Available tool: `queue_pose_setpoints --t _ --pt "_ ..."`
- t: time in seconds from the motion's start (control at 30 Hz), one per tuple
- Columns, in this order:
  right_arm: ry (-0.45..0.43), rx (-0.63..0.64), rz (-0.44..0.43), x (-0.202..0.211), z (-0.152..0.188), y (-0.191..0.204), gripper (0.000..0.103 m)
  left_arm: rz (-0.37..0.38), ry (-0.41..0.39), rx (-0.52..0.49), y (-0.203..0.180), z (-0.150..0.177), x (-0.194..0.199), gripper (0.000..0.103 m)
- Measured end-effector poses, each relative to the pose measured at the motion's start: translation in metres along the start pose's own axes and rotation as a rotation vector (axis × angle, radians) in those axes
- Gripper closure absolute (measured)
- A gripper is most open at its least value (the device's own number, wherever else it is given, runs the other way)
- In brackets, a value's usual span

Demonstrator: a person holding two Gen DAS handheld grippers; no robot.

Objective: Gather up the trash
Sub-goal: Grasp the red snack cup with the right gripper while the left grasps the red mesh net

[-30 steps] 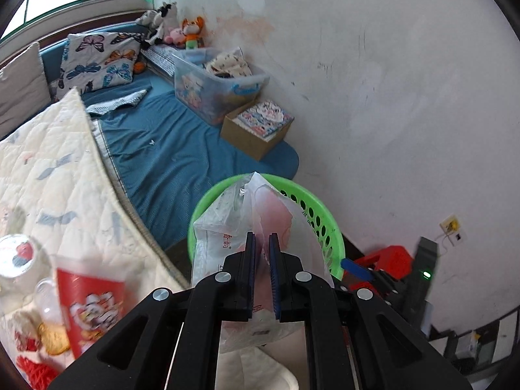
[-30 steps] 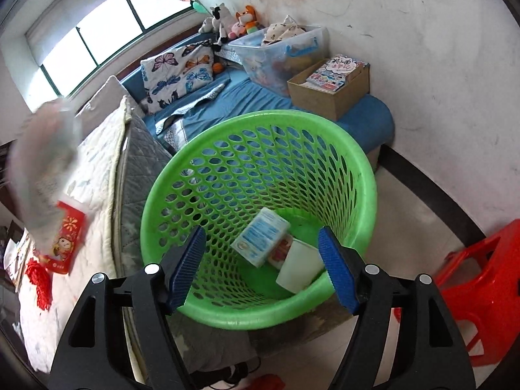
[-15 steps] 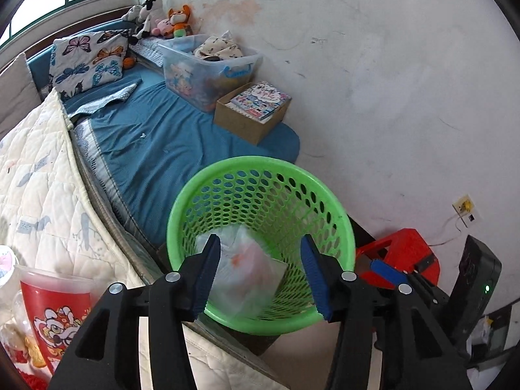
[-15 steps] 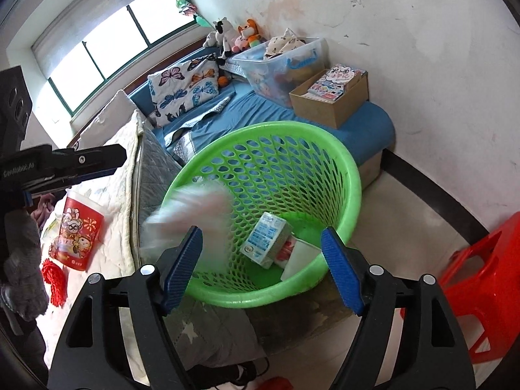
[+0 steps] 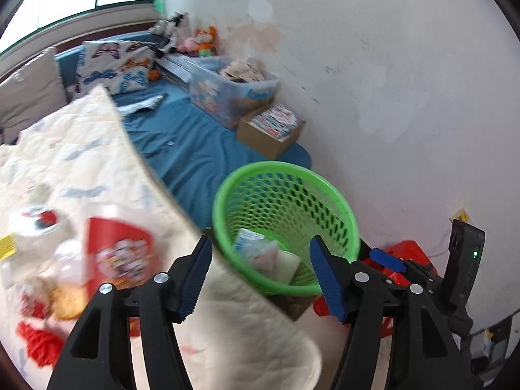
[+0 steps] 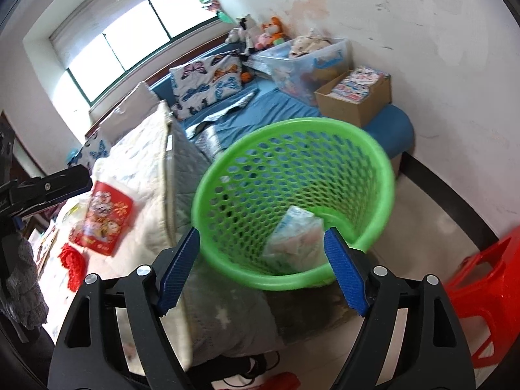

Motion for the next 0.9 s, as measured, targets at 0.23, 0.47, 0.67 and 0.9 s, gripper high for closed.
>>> queue_pose_setpoints --t 0.23,0.47,0.67,0.9 --pt "0.046 0.066 -0.079 -0.012 0.008 0.046 0.021 -0.108 -0.053 0.075 0.04 0.035 0.051 0.037" --pt "0.115 0.139 -0.15 -0.033 0.019 0.1 0.02 -0.196 -0.065 0.217 0.093 0.083 0.091 0.036" --pt "0.177 0.129 -0.231 -0.053 0.023 0.136 0.017 -0.251 -0.067 0.307 0.128 0.119 0.114 0.036" --pt "0.265 0.077 -0.289 -0.086 0.021 0.172 0.017 -0.304 -0.039 0.377 0.148 0.154 0.125 0.036"
Point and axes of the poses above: each gripper's, at about its wrist camera, not at the fingertips, and x roughly against the way its jaws point, y to its left, z to its underside, the point moved 1 cm from there along -x, roughly the way its jaws point, and after that the axes turned 10 degrees about -x, right-handed, at the moved point
